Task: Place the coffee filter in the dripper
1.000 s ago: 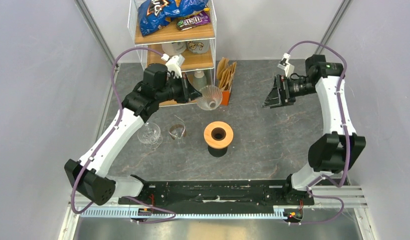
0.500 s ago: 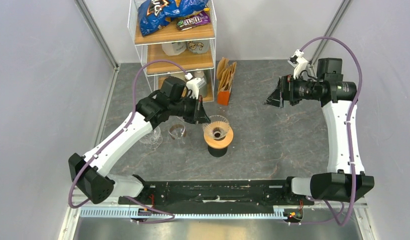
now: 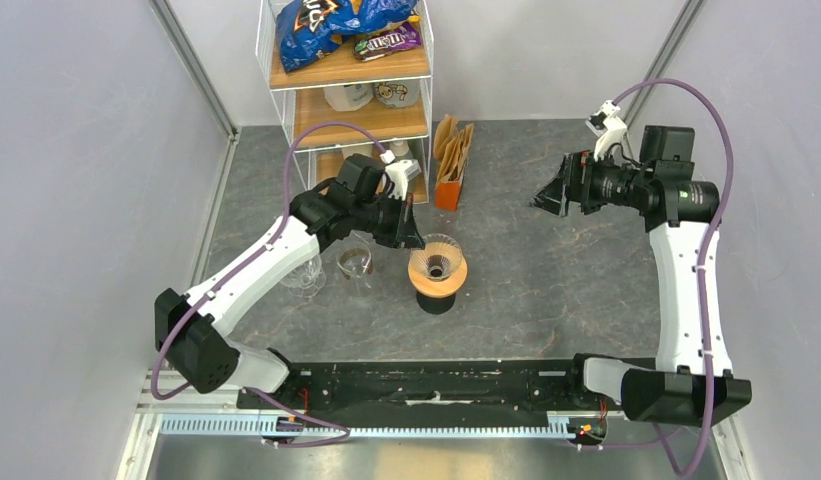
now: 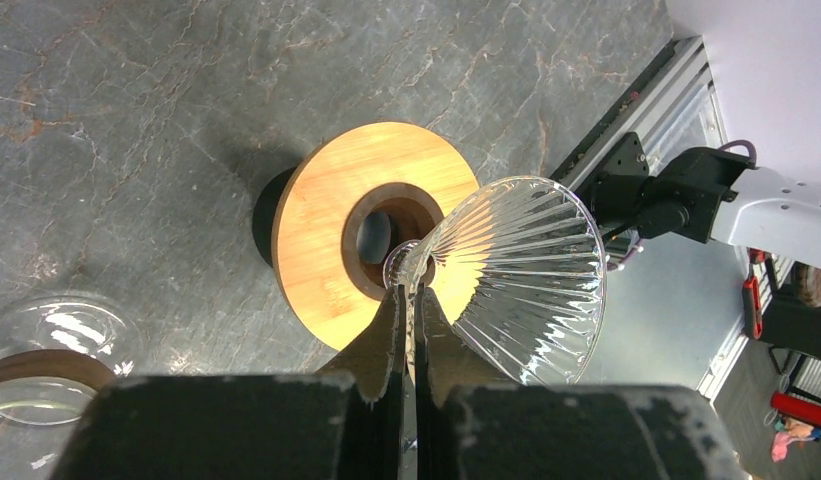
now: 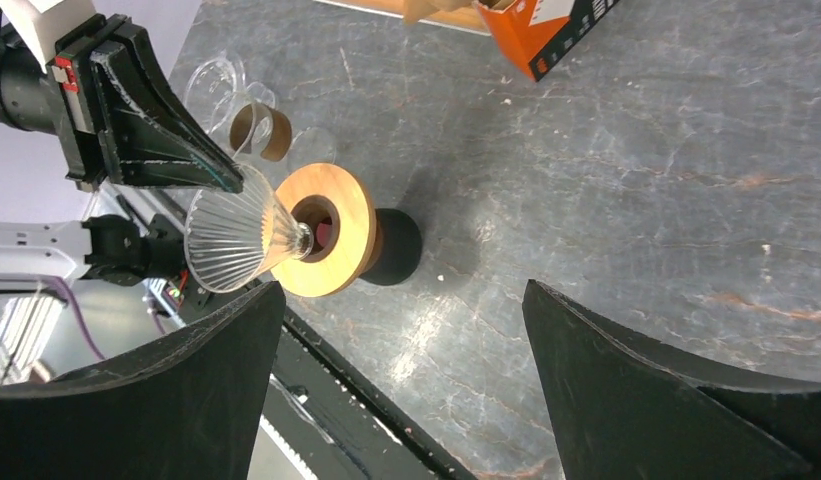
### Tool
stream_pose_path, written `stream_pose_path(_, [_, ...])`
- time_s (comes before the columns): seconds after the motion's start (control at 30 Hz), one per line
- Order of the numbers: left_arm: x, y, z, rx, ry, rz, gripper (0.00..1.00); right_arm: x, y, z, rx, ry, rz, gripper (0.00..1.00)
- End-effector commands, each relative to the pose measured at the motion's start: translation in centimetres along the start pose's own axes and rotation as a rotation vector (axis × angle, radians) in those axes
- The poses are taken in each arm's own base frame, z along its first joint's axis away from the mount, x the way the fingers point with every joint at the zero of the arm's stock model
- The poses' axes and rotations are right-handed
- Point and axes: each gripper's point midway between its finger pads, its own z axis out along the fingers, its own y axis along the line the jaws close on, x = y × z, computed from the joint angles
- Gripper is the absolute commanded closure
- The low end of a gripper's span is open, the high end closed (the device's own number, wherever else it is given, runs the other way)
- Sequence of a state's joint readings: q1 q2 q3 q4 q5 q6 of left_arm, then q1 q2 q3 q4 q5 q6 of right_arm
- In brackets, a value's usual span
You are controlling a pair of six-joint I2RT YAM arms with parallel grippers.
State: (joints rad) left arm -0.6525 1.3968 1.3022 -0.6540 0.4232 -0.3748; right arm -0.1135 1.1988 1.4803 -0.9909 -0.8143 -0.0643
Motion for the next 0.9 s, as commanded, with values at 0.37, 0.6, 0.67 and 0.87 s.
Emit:
stream_pose_path(0.37, [-2.0,0.0,0.7,-0.001,-0.069,0.079,0.98,1.1,1.4,0.3,-0.119,0.071,0.035,0.03])
stream_pose_path(0.6, [-2.4,0.2,1.2,-0.001,-0.08,0.097,0.95,1.3,1.3,0.7,-0.134,0.105,0.098,0.03])
stream_pose_path(0.67, [-2.2,0.2,1.4,0.004,-0.08,0.098,0.93,1.5,1.2,0.8,-0.14,0.118,0.102,0.03])
stream_pose_path(0.87, [-1.2,0.7,1.6,0.001,-0.068,0.102,0.91,1.9,1.6,1.1,-0.198,0.151,0.117,0.03])
